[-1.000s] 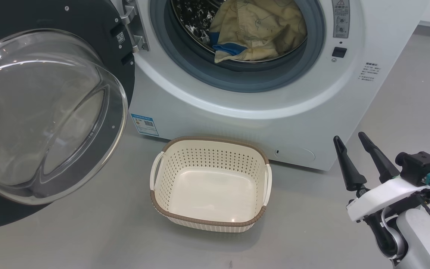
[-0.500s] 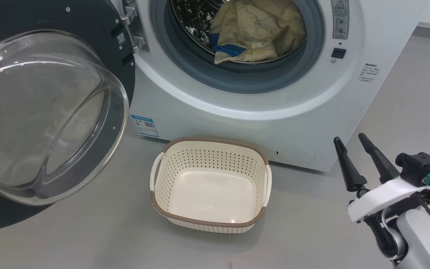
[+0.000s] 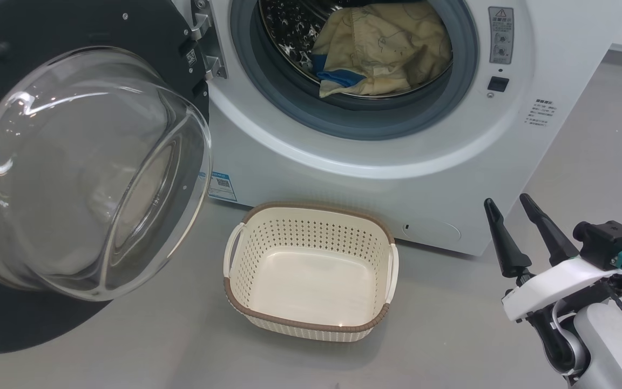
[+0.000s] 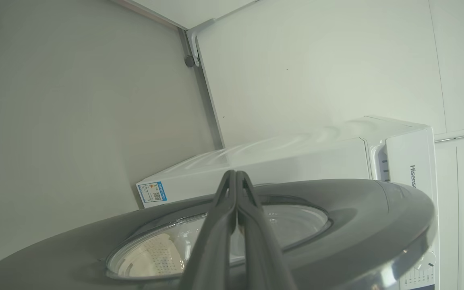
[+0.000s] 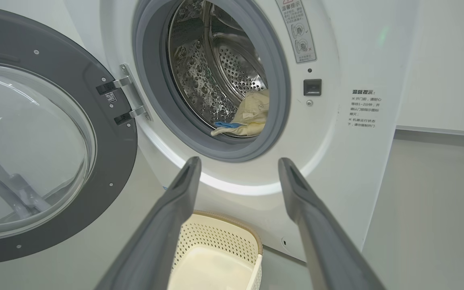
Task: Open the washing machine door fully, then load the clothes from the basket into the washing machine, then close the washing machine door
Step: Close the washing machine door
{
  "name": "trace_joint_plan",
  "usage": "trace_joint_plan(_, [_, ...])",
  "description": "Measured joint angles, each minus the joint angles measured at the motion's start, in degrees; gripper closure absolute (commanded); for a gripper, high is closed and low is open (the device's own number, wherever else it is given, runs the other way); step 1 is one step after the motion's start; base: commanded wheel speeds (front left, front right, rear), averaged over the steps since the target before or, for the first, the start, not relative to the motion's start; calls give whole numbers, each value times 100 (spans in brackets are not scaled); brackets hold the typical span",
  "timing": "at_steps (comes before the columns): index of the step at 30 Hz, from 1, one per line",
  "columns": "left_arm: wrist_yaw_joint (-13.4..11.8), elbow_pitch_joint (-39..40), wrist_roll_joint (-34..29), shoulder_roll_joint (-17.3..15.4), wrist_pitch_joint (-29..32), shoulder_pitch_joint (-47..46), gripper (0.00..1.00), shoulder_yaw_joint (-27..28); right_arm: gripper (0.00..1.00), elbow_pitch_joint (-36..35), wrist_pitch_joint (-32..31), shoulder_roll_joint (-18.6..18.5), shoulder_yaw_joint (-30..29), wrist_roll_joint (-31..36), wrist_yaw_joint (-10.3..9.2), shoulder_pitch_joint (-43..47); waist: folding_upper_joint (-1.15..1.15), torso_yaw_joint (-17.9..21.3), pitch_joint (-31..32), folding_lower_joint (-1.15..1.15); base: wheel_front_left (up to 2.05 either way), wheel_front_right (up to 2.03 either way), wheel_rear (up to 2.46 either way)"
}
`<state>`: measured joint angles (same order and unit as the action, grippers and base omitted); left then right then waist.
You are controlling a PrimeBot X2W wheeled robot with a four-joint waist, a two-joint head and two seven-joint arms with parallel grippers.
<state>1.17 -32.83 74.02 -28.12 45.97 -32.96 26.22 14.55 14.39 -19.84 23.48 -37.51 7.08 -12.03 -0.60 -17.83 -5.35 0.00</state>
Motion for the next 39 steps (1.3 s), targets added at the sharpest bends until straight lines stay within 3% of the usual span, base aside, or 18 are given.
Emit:
trace_joint_plan(11, [178,626,624,202,1300,37,100,-393,0,32,0,38,-31,-48,0,90,0,-45,150,0,0,0,0])
trace_joint_plan(18, [225,1295,909,624,2135,260,100,-950,0,51,0,71,-16,-48,0,135,0,-41,240,0,0,0,0])
trace_joint_plan(22, [215,1720,1050,706,2492,394,100,-1113,0,49,0,115,31,-48,0,135,0,0,296,0,0,0,0])
trace_joint_plan(30, [-88,2573,1462,946,2977,637,100,-1212,0,49,0,175,98,-49,0,135,0,205,345,0,0,0,0])
trace_joint_plan(39, [-364,3397,1602,1105,3065,808,100,-1279,0,45,0,218,94,-49,0,134,0,633,332,0,0,0,0])
